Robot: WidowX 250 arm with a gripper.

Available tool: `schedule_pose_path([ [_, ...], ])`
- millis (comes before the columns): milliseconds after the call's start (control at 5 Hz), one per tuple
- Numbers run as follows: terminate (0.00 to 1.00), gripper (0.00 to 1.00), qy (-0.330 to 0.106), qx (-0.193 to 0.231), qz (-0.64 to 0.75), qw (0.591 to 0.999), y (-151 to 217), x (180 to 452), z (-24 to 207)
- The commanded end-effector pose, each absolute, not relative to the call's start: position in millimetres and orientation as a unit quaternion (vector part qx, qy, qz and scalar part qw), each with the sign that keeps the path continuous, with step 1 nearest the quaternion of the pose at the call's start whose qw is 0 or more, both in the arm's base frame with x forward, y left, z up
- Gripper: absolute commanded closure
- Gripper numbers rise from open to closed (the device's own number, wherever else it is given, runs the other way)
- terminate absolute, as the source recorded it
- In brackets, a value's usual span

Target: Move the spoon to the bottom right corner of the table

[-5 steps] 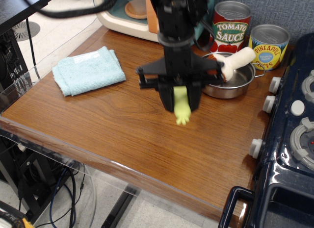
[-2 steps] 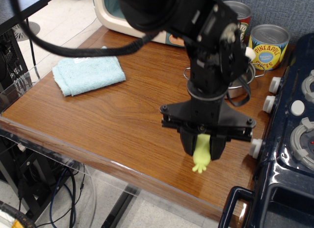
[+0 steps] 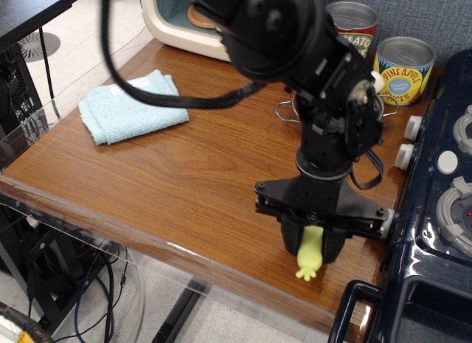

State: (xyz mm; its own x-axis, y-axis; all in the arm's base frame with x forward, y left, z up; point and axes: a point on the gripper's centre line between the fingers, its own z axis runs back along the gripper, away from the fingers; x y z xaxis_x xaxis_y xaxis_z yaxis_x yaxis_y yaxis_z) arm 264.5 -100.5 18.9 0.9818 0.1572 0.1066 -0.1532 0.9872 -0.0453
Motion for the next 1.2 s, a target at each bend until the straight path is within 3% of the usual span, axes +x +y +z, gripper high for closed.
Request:
schedule_pose_path([
  [0,0.0,1.0,-0.057,-0.006,0.08,0.995,-85.9,263.2,19.4],
  [200,0.0,0.0,-0.058,0.002,0.092,0.994,-84.2,265.6,21.3],
  [600,0.0,0.0,-0.067,-0.021,0.114,0.991,-76.4,269.0,40.6],
  [1000,0.0,0.0,-0.105,-0.075,0.117,0.985,-63.3,270.1,75.3],
])
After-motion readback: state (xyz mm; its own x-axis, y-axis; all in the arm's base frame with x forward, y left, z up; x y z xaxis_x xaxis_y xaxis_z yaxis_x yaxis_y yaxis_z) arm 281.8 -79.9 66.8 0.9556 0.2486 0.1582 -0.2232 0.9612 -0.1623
